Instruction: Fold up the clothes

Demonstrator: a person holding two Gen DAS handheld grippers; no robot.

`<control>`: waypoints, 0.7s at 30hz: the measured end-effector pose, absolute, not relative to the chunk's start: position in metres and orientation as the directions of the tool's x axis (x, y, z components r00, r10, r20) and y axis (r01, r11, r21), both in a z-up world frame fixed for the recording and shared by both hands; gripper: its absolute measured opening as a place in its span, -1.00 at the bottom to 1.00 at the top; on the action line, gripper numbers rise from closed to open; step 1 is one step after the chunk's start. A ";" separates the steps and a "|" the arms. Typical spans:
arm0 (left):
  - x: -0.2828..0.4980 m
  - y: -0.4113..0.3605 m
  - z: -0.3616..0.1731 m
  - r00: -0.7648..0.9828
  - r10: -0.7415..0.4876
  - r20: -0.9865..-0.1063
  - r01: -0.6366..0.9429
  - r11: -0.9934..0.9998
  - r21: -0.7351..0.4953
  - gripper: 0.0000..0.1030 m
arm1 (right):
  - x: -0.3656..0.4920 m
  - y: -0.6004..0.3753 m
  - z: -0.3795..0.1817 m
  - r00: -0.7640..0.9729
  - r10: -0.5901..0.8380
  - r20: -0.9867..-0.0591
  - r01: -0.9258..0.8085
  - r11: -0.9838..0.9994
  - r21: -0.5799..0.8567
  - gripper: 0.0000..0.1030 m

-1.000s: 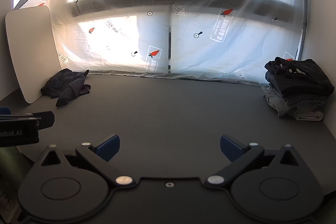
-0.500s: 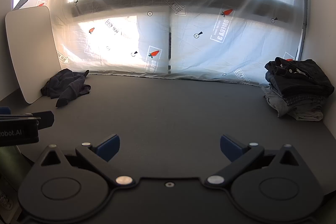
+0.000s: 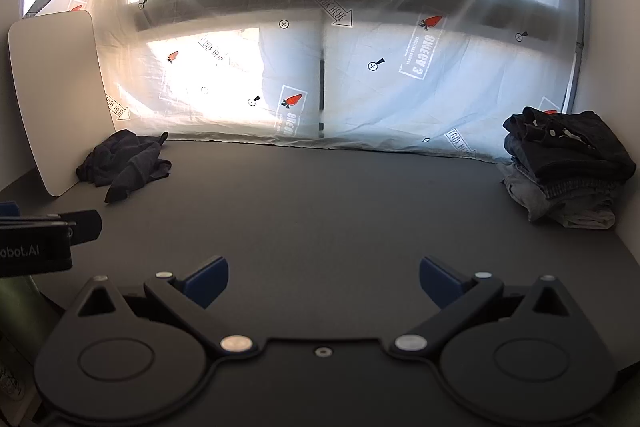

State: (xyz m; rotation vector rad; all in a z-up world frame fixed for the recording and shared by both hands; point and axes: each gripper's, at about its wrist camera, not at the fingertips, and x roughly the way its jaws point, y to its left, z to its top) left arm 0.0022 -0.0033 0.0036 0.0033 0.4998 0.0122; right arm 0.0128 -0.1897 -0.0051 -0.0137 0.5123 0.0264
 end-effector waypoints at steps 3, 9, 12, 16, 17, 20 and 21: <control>0.002 -0.004 0.004 0.877 0.012 -0.480 -0.010 1.000 0.007 1.00 | 0.013 -0.189 -0.005 0.871 0.021 -0.491 -0.028 1.000 -0.007 1.00; 0.002 -0.006 0.005 0.877 0.014 -0.481 -0.010 1.000 0.011 1.00 | 0.013 -0.190 -0.005 0.871 0.018 -0.491 -0.022 1.000 -0.003 1.00; 0.002 -0.007 0.005 0.877 0.014 -0.479 -0.009 1.000 0.012 1.00 | 0.013 -0.190 -0.005 0.872 0.018 -0.490 -0.022 1.000 -0.003 1.00; 0.001 -0.008 0.004 0.875 0.017 -0.484 -0.010 1.000 0.016 1.00 | 0.013 -0.190 -0.006 0.870 0.015 -0.492 -0.017 1.000 0.001 1.00; 0.001 -0.009 0.004 0.874 0.017 -0.486 -0.011 1.000 0.017 1.00 | 0.013 -0.190 -0.006 0.868 0.015 -0.496 -0.016 1.000 0.003 1.00; 0.002 -0.010 0.002 0.869 0.019 -0.494 -0.010 1.000 0.020 1.00 | 0.013 -0.191 -0.007 0.863 0.012 -0.505 -0.010 1.000 0.008 1.00; 0.003 -0.011 0.002 0.867 0.019 -0.497 -0.010 1.000 0.021 1.00 | 0.013 -0.192 -0.008 0.862 0.012 -0.507 -0.008 1.000 0.009 1.00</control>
